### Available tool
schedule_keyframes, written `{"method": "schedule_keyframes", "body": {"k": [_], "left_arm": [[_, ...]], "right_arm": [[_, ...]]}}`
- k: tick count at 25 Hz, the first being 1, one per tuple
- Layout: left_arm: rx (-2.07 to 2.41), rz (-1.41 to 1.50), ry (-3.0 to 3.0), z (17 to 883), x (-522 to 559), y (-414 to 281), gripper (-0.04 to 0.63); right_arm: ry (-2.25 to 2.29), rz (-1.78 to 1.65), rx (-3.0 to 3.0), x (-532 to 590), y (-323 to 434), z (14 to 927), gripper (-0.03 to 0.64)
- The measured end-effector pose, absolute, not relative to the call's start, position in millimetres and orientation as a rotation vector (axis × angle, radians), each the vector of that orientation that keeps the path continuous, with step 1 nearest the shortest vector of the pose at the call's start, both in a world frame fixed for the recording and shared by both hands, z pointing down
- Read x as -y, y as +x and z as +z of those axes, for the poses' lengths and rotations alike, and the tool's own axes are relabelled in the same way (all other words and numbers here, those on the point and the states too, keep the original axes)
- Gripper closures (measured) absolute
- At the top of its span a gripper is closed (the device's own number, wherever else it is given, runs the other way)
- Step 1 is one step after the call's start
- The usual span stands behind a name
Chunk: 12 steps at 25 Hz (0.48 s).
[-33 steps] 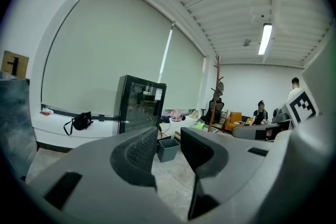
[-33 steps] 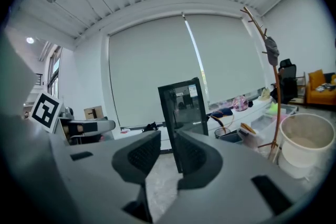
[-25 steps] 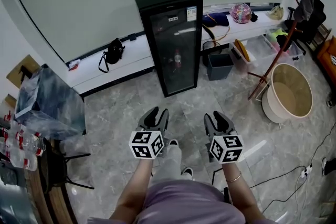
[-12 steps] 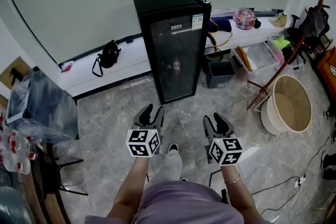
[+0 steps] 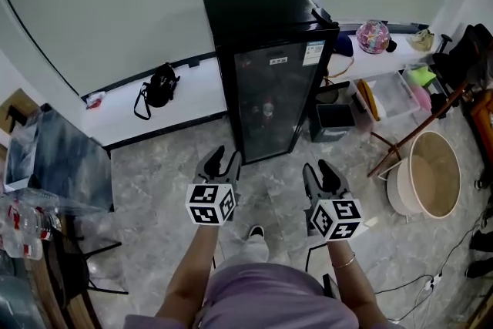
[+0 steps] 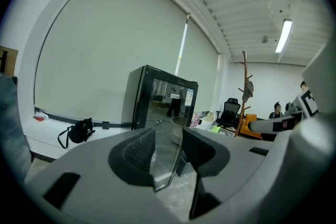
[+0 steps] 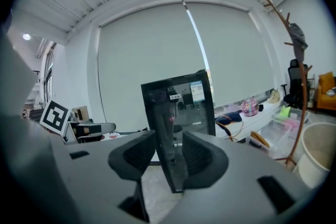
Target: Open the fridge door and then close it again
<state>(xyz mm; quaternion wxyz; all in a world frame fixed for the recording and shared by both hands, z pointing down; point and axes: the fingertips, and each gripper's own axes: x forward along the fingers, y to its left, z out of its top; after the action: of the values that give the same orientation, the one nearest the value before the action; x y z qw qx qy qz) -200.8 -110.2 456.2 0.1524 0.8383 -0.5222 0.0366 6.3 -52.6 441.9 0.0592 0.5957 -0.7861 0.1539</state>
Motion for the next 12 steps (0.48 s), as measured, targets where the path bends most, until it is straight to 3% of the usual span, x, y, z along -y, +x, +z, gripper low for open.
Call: {"method": "schedule_keyframes", "body": {"k": [12], "left_arm": [[1.511,0.136,2.367,479,191,-211,0.446]], "right_arm": [[1.73,0.452,2.399,139,-14,447,0.465]]}}
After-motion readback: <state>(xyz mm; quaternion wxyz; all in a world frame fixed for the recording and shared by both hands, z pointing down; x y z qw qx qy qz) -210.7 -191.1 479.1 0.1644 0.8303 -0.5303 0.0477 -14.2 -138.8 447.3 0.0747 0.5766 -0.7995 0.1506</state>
